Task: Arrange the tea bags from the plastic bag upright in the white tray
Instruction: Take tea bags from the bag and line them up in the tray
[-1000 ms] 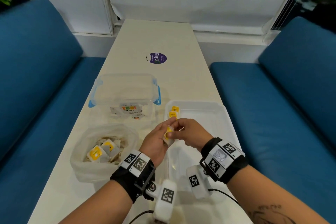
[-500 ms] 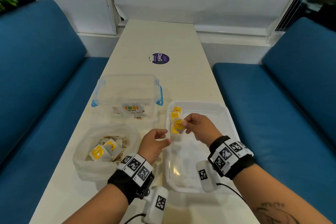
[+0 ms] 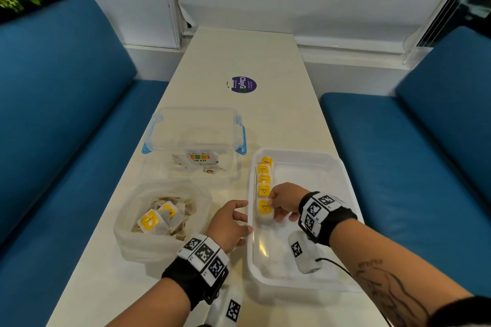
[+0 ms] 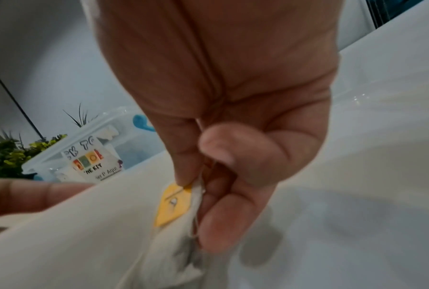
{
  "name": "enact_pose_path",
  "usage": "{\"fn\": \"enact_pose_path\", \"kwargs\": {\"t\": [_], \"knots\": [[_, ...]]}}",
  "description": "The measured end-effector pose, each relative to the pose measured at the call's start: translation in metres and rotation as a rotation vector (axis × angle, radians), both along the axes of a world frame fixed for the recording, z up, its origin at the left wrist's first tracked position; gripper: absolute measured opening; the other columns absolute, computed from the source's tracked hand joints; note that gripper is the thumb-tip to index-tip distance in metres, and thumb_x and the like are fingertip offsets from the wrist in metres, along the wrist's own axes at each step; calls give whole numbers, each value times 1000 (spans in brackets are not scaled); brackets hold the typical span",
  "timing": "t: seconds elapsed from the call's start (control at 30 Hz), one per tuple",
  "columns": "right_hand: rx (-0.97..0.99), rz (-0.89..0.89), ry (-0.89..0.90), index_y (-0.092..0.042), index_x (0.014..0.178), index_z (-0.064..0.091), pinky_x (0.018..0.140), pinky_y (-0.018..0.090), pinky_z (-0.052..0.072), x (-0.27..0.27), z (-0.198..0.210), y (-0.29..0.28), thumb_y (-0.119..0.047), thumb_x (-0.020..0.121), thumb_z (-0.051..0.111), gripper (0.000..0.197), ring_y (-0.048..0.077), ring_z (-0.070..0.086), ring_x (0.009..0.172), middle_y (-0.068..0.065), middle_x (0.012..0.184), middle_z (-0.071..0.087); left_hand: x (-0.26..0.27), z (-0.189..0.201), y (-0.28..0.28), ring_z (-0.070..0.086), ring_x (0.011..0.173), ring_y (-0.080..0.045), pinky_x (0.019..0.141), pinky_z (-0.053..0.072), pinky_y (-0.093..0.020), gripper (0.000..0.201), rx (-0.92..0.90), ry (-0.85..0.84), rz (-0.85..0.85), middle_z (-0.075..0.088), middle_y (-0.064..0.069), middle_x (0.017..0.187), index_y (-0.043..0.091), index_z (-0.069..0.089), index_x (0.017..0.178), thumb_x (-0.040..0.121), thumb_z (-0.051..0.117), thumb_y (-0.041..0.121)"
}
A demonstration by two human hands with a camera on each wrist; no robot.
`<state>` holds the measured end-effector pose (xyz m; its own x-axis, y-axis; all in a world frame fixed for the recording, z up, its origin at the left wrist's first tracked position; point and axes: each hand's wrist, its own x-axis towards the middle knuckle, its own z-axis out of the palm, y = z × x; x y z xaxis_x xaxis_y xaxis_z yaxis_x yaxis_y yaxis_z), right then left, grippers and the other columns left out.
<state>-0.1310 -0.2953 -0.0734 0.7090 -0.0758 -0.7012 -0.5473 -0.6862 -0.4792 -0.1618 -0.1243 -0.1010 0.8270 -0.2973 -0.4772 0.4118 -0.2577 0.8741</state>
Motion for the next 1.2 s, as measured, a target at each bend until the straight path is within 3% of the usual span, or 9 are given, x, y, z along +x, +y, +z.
{"fn": "enact_pose_path", "kwargs": {"t": [0.27,0.4,0.47,0.63,0.8,0.9,1.0,1.1,1.2], "knots": [[-79,-41,-21,-10,77,44,50,24,40,15,-16,4,-16,92,55,20,26,59,74,8,67,58,-2,-1,1,55,77,-16,59,49,-27,44,21,10,-3,52,0,89,19,50,120,84,58,-5],[-132,-43,-98,-15,67,45,47,21,44,18,-23,1,-16,88,61,26,18,62,58,4,66,61,-2,-4,2,55,79,-17,58,49,-27,44,46,4,-2,53,1,89,17,51,122,84,59,-4],[-195,-26,-100,-15,68,43,51,23,46,18,-28,1,-21,84,67,29,23,65,66,6,70,61,-4,-4,0,56,81,-17,59,50,-28,46,83,-17,-21,53,2,90,16,48,127,86,58,-1],[-258,-112,-285,-17,66,36,63,29,41,26,-16,-7,-41,84,65,41,26,56,75,5,71,53,-11,11,7,60,97,-22,88,52,-36,58,196,-69,-229,51,-3,119,20,35,139,87,61,12],[-83,-200,-560,-11,76,45,41,23,36,35,41,19,-31,88,61,28,20,55,55,9,71,55,0,66,47,57,81,-14,77,52,-30,37,36,-281,-244,58,1,110,28,54,114,85,62,6],[92,-41,-603,-10,83,51,36,21,37,28,74,63,-22,86,65,19,3,51,37,4,62,57,14,89,93,59,72,-14,68,54,-32,33,61,-438,-26,64,6,95,34,59,93,84,63,3],[223,224,-522,-9,88,57,44,24,47,21,85,114,-8,84,65,8,8,60,55,6,70,62,24,85,140,58,77,-11,64,46,-13,27,263,-611,289,62,8,96,29,57,88,83,62,3],[123,519,-477,-10,99,66,60,20,47,19,70,160,-1,81,63,21,17,61,82,10,94,68,25,59,169,55,99,-16,80,44,-20,30,385,-554,480,54,-3,117,20,53,104,80,66,5],[-95,718,-483,-12,113,64,77,21,40,15,47,194,-9,83,60,30,19,59,105,5,114,65,21,32,177,48,118,-25,99,42,-38,68,435,-320,381,44,-8,131,14,41,132,73,76,17]]}}
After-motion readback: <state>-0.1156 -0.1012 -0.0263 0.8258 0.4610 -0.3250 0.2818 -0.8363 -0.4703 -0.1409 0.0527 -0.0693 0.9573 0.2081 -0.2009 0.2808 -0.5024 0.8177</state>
